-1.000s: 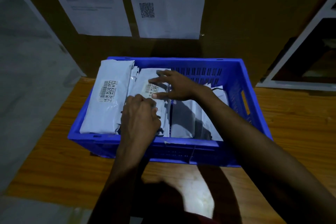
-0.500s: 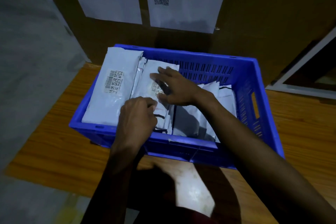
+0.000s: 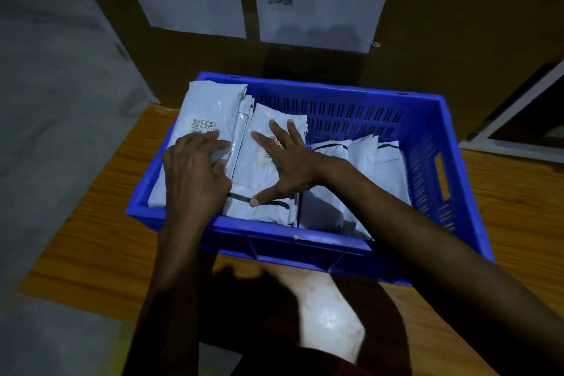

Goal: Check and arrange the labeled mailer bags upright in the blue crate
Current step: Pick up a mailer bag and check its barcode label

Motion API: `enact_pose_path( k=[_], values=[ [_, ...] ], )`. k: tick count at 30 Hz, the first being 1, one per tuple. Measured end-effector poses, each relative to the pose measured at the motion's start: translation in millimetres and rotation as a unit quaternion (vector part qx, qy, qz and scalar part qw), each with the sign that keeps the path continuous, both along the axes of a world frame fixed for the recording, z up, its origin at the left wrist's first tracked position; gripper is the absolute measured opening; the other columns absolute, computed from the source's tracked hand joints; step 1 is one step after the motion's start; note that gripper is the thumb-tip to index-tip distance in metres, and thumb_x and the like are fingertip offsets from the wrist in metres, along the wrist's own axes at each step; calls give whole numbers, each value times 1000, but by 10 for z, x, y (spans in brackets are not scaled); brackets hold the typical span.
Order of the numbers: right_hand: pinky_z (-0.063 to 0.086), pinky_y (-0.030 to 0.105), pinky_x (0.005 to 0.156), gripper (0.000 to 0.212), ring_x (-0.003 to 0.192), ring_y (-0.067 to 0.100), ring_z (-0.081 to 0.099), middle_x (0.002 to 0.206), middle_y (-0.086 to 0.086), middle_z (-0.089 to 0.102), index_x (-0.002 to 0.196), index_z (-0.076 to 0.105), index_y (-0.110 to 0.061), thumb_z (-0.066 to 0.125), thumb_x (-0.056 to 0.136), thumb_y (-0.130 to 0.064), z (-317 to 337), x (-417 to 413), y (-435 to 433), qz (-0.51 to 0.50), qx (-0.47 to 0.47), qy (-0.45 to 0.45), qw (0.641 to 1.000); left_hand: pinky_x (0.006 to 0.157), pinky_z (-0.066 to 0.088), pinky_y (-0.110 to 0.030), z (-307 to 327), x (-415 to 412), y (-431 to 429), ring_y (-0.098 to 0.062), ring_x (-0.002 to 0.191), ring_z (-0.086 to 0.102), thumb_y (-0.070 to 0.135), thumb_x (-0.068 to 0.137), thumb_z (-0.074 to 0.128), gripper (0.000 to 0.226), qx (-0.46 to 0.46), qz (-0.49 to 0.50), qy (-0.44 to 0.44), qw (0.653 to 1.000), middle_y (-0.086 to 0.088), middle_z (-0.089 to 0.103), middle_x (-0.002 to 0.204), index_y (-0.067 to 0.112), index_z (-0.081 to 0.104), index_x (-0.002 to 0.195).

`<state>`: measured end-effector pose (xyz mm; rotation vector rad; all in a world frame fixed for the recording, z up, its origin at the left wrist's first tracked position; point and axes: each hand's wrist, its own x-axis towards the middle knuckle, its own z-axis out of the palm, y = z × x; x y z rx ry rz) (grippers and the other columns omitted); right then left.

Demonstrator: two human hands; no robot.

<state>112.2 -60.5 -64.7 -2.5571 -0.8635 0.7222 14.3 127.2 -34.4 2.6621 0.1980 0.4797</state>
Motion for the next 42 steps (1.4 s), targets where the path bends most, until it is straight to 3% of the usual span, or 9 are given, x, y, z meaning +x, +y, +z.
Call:
enact_pose_path(
  k=[9,13,17,28,32,34,37,39,42],
  values=[
    [-1,73,119,149,135,34,-55,158,-3,-48,155,-26,-45,81,58,-80,-189,77,110,10,-69,26,997,116,32,-54,-63,-17,61,-28,133,52,1,85,71,33,-19,-14,-9,1000,-6,65,136,13,74,116],
    [-3,71,119,150,131,31,-59,155,-7,-51,154,-26,-48,84,58,-77,-291,101,111,4,-49,36,998,120,27,-46,-70,-36,58,-25,136,49,4,88,70,33,-38,-9,-5,999,-4,64,138,14,73,119],
    [-1,73,119,150,130,28,-60,153,-10,-53,153,-28,-50,83,56,-79,-356,114,118,0,-48,40,998,118,30,-49,-84,-16,81,-26,135,50,5,88,69,30,-20,-34,-7,999,-6,64,137,13,73,117],
    [12,82,113,149,138,29,-52,162,-9,-41,156,-19,-49,77,49,-88,-170,-5,57,-16,-10,-18,1000,115,30,-48,-94,-51,34,-28,132,52,4,86,68,26,11,-45,-55,997,-6,68,130,13,76,110],
    [0,79,115,150,141,31,-50,163,-7,-39,158,-18,-46,82,52,-82,-37,-45,38,-14,34,-20,999,115,31,-45,-85,-50,27,-26,132,53,7,89,68,24,-3,-56,-57,997,-4,70,127,17,75,110],
    [-6,69,118,149,146,31,-43,166,-7,-34,160,-15,-44,87,54,-73,110,-47,-43,-37,87,-20,995,114,29,-42,-66,-52,6,-25,131,53,7,88,70,24,-3,-75,-64,995,-2,71,125,19,75,109],
    [0,59,121,140,156,32,-20,171,-4,-19,163,-4,-40,86,60,-68,338,9,-327,-107,167,-60,978,113,30,-41,0,-31,-80,-24,130,53,7,89,71,23,-20,-114,-82,990,0,71,120,18,75,108],
    [17,48,124,119,158,27,12,172,1,10,164,14,-30,82,72,-63,415,89,-583,-166,193,-82,964,112,33,-42,55,0,-192,-24,128,54,8,90,71,22,-39,-135,-83,987,0,72,118,18,75,109],
    [46,36,106,74,131,23,57,145,5,58,147,52,-17,74,87,-55,357,186,-912,-262,147,-77,951,109,38,-45,92,86,-381,-27,124,57,12,90,68,20,-41,-179,-79,980,-2,73,114,18,75,108]
  ],
)
